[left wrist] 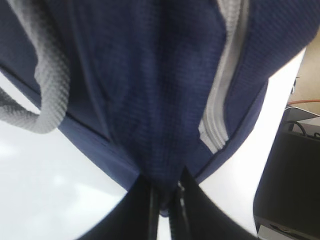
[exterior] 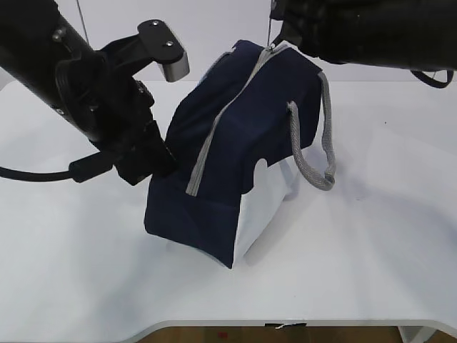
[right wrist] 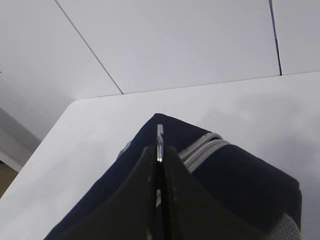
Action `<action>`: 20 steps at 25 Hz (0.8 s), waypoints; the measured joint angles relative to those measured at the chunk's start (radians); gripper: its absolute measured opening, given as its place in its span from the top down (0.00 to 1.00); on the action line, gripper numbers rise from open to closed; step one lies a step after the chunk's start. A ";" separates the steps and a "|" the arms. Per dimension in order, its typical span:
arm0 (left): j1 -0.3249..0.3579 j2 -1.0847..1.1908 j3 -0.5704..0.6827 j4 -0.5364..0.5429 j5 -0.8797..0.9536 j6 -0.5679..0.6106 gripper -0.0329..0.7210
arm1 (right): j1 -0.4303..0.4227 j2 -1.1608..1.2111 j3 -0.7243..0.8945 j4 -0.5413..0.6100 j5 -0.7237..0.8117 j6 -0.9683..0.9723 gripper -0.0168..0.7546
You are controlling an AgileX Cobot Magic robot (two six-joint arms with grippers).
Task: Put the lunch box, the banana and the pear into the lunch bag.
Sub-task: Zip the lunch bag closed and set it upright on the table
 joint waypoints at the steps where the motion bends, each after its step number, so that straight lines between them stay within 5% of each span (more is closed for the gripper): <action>1: 0.000 0.000 0.000 0.002 0.001 0.000 0.95 | 0.000 0.009 -0.006 0.000 -0.002 0.000 0.97; 20: 0.000 -0.002 0.000 0.016 0.010 -0.016 0.95 | -0.089 0.069 -0.066 0.002 0.016 -0.042 0.97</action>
